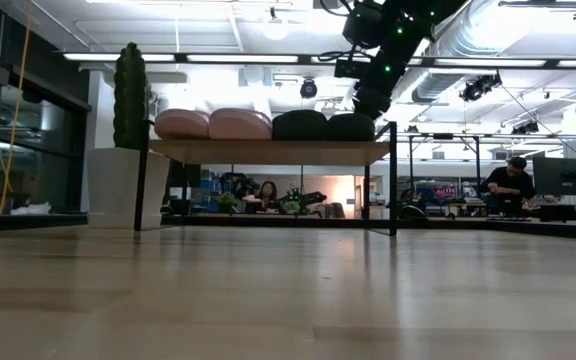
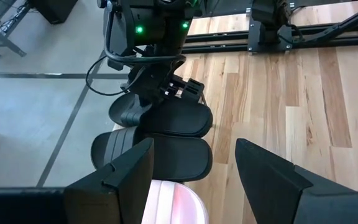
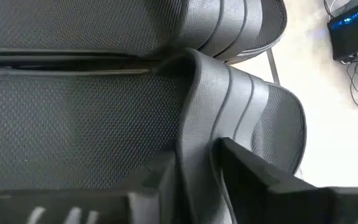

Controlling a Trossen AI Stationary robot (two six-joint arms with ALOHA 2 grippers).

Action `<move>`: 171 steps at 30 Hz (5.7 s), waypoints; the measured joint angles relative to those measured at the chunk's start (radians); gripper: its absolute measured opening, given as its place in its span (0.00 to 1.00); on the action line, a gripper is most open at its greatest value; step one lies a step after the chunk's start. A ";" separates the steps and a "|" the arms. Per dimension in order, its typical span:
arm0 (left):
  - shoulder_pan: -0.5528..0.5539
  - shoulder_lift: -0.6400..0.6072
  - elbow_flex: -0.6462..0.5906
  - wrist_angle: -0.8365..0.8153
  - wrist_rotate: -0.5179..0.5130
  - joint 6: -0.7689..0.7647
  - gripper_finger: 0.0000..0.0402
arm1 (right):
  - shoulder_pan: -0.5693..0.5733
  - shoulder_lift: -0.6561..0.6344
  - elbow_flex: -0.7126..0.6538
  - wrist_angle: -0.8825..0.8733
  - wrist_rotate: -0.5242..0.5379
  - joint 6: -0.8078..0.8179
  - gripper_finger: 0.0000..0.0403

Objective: Pick and place slides into the shelf
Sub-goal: Put the black slipper on the shelf, then return to Home Position

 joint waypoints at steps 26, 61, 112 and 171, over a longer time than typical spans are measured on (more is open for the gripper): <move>0.000 0.000 0.000 -0.001 0.000 -0.001 0.53 | 0.057 -0.096 -0.004 -0.056 -0.003 0.014 0.35; 0.000 -0.187 0.000 -0.031 0.001 0.024 0.53 | 0.152 -0.582 -0.001 -0.036 -0.331 0.149 0.35; 0.000 -0.591 -0.049 -0.069 0.061 -0.085 0.01 | 0.191 -0.818 0.000 0.377 -0.542 0.435 0.00; 0.000 -1.512 -1.413 0.831 0.199 -0.137 0.00 | 0.195 -1.569 -1.011 1.085 -0.425 0.543 0.00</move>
